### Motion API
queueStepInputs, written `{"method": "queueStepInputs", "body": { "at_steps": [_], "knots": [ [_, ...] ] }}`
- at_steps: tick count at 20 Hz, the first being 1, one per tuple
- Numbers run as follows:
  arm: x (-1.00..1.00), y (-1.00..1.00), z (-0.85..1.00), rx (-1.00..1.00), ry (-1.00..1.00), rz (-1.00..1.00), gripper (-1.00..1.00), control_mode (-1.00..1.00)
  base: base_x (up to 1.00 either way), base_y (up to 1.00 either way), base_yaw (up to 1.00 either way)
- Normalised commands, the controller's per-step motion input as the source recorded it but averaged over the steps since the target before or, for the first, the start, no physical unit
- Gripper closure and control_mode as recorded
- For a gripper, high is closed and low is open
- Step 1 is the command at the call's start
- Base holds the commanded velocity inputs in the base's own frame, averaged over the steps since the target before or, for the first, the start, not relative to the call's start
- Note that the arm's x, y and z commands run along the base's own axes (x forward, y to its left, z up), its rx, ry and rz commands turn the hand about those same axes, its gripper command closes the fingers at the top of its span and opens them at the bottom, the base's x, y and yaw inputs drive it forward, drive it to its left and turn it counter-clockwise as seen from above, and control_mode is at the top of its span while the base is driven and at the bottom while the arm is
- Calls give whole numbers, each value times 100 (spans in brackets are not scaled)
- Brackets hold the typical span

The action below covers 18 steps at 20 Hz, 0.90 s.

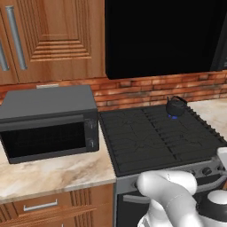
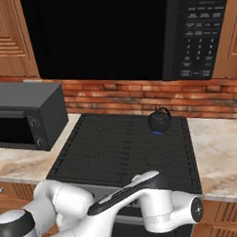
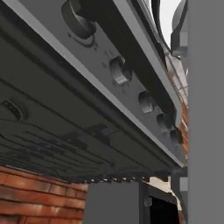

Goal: Lower the heat of the kettle.

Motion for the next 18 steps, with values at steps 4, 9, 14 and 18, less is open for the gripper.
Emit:
{"method": "queueStepInputs", "body": {
  "at_steps": [4,9,14,18],
  "knots": [
    [6,0,-71,0,1,-2,-100,-100,0,0,0],
    [0,-28,-36,9,0,0,-100,-100,0,0,0],
    [8,-25,-25,7,0,0,-100,-100,0,0,0],
    [40,-21,-19,2,0,0,-100,-100,0,0,0]
  ]
}}
